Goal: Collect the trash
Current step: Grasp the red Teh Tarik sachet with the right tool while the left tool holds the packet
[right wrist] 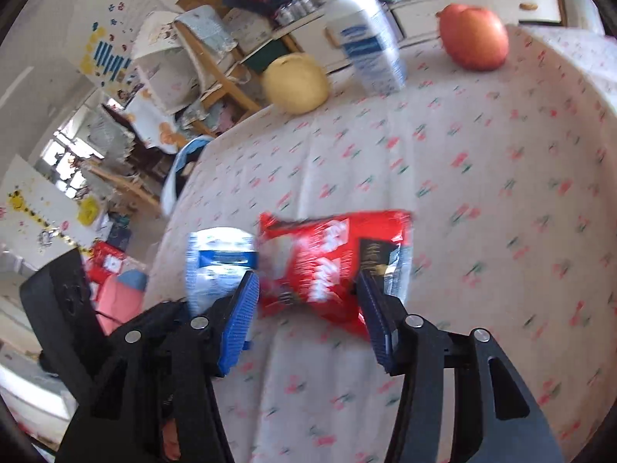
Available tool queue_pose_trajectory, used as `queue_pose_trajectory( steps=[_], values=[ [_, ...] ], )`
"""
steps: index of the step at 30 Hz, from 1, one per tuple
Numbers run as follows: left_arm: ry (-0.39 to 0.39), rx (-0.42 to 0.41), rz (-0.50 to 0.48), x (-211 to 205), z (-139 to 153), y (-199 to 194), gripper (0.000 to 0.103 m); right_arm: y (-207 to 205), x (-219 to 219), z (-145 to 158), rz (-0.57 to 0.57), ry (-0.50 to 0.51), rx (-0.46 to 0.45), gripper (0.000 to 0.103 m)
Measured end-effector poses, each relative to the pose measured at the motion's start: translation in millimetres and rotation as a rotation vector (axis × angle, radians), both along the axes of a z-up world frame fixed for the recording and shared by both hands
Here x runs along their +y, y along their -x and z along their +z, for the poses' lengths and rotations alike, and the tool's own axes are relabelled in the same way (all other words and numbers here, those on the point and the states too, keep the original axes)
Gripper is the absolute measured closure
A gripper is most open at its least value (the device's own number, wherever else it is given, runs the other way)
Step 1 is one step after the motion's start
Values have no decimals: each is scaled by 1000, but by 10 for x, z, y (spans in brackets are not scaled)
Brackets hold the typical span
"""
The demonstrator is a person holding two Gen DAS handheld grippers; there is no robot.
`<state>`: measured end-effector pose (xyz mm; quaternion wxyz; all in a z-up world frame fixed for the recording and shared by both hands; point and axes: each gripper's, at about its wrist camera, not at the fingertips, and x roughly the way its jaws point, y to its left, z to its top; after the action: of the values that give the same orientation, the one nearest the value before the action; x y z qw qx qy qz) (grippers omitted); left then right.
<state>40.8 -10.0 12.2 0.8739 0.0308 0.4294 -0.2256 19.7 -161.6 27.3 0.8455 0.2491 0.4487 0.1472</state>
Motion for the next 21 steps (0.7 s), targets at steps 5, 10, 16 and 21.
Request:
queue_pose_trajectory(
  steps=[5, 10, 16, 21],
  values=[
    [25, 8, -13, 156, -6, 398, 79, 381, 329, 59, 68, 22, -22, 51],
    [81, -17, 22, 317, 44, 670, 79, 639, 340, 256, 44, 110, -101, 45],
    [174, -70, 127, 669, 190, 755, 79, 517, 208, 194, -55, 218, -116, 19],
    [216, -67, 175, 867, 154, 697, 79, 281, 211, 53, -74, 189, -89, 19]
  ],
)
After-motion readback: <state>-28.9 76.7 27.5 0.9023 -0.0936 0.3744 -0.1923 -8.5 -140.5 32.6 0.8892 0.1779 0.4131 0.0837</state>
